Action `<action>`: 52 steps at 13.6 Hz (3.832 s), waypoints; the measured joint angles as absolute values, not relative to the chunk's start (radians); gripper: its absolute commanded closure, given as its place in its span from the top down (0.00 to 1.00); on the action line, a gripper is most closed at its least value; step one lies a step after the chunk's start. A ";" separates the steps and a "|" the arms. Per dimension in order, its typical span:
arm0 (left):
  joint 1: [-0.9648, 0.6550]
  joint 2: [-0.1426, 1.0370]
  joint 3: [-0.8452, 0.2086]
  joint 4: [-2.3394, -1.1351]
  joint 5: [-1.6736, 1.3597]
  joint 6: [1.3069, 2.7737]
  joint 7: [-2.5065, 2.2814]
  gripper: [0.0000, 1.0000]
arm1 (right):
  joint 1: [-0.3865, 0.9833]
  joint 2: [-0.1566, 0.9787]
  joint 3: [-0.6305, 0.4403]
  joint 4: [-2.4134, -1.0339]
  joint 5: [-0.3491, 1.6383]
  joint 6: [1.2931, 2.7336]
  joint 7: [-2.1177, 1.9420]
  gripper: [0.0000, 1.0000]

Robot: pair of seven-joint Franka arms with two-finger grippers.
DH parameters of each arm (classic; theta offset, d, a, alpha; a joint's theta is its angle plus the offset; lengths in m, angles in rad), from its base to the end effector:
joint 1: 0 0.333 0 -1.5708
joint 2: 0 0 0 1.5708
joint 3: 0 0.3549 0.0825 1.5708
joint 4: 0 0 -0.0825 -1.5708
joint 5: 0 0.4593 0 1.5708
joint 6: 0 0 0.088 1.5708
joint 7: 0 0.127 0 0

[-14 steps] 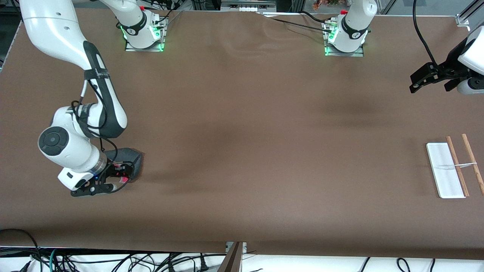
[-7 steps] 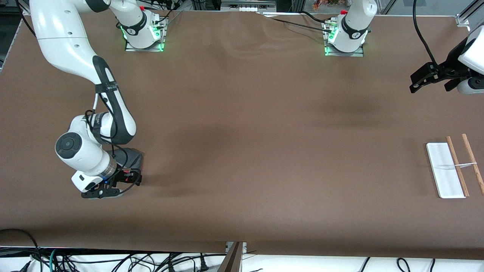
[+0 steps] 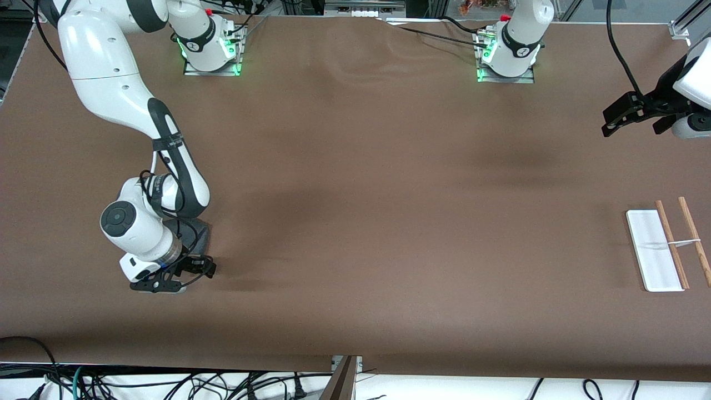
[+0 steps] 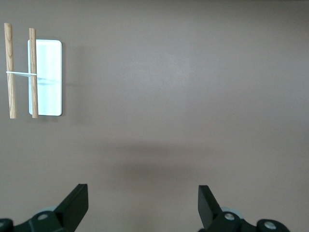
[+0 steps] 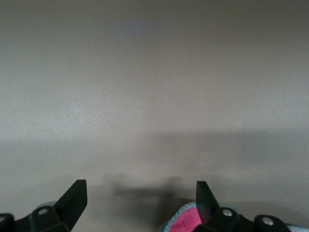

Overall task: Pass towel and hang on rack
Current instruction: 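Close the right gripper on the towel's edge, then lift the towel with the right gripper while the left gripper approaches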

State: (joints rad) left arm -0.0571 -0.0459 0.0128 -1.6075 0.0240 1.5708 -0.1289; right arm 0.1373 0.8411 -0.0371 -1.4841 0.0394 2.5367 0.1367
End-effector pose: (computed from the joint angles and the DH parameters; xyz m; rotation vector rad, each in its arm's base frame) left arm 0.6134 -0.0240 0.6519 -3.1162 -0.1321 -0.0174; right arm 0.8188 0.0874 0.1483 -3.0987 0.0794 -0.3279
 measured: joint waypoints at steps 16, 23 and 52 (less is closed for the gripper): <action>-0.059 -0.049 0.016 -1.607 0.024 1.571 -0.129 1.00 | 0.135 0.822 -0.051 -1.496 0.042 2.426 0.164 0.99; -0.061 -0.049 0.024 -1.607 0.024 1.571 -0.129 1.00 | 0.135 0.824 -0.051 -1.513 0.042 2.424 0.174 0.34; -0.063 -0.036 0.028 -1.774 0.024 1.791 -0.128 1.00 | 0.372 0.536 0.335 -1.216 0.042 2.063 0.019 0.00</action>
